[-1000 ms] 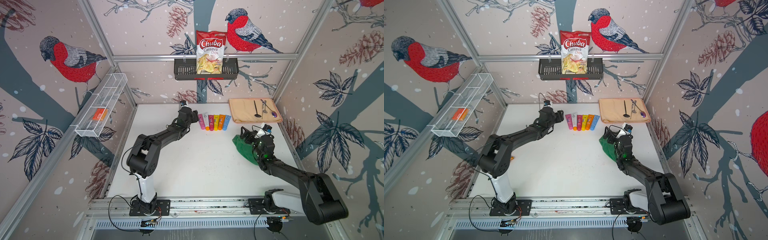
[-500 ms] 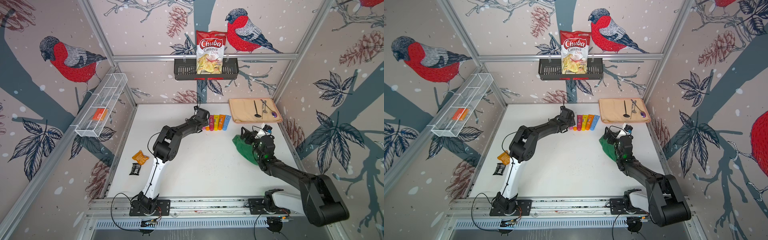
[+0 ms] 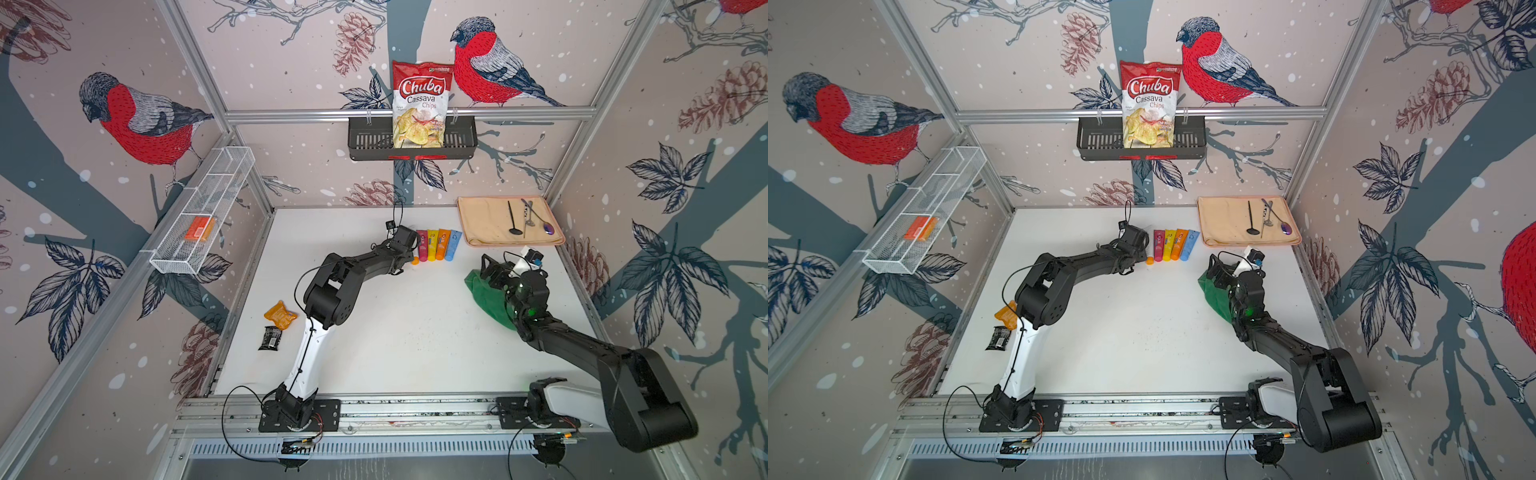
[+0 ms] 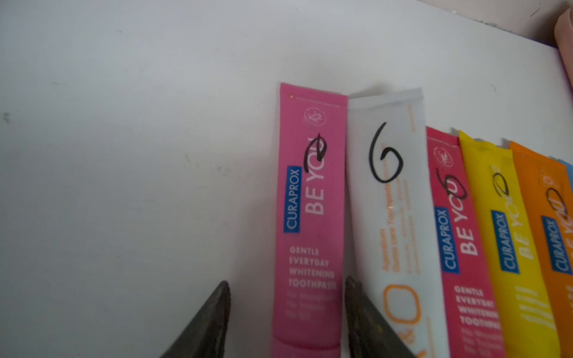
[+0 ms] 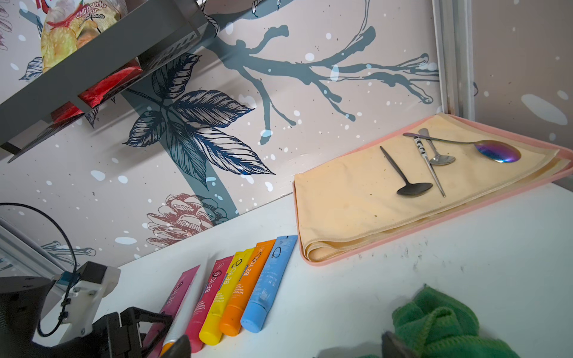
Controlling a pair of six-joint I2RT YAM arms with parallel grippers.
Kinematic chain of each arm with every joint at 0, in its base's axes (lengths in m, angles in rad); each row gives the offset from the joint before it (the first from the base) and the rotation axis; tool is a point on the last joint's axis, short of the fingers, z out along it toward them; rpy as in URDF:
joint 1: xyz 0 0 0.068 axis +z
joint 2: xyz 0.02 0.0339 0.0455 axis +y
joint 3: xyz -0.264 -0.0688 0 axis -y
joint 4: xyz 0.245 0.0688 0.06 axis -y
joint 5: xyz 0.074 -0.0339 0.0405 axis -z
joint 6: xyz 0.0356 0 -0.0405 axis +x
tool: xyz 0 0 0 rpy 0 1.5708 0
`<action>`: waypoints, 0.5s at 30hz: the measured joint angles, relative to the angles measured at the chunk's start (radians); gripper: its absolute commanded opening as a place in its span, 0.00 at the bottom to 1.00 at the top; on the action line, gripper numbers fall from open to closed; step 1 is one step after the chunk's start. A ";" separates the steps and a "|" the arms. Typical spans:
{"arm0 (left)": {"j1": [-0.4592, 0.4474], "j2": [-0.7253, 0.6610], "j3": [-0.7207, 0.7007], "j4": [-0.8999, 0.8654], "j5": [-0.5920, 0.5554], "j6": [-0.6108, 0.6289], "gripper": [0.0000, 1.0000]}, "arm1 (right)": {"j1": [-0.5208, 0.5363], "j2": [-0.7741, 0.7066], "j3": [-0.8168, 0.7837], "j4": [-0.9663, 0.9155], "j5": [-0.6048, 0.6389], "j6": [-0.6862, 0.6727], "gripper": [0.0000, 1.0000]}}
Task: Wipe the surface of the toothpaste tube
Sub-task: Move the toothpaste to the center of the board.
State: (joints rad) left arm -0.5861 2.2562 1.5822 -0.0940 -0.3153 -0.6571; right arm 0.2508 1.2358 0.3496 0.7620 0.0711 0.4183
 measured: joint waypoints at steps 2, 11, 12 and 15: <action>-0.001 -0.023 -0.019 0.000 -0.001 0.001 0.59 | 0.002 0.001 0.001 -0.004 0.000 0.000 0.97; -0.001 -0.019 -0.003 -0.014 0.002 0.029 0.49 | 0.004 0.001 0.004 -0.013 0.000 0.000 0.97; -0.001 -0.008 0.008 -0.019 0.002 0.030 0.49 | 0.004 -0.001 0.005 -0.015 0.000 0.000 0.97; 0.000 0.019 0.033 -0.030 0.010 0.039 0.49 | 0.004 -0.013 0.005 -0.016 0.001 0.000 0.97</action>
State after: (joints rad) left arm -0.5865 2.2749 1.6154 -0.1238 -0.3054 -0.6178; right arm 0.2550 1.2232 0.3550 0.7460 0.0719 0.4179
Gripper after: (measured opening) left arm 0.493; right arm 0.969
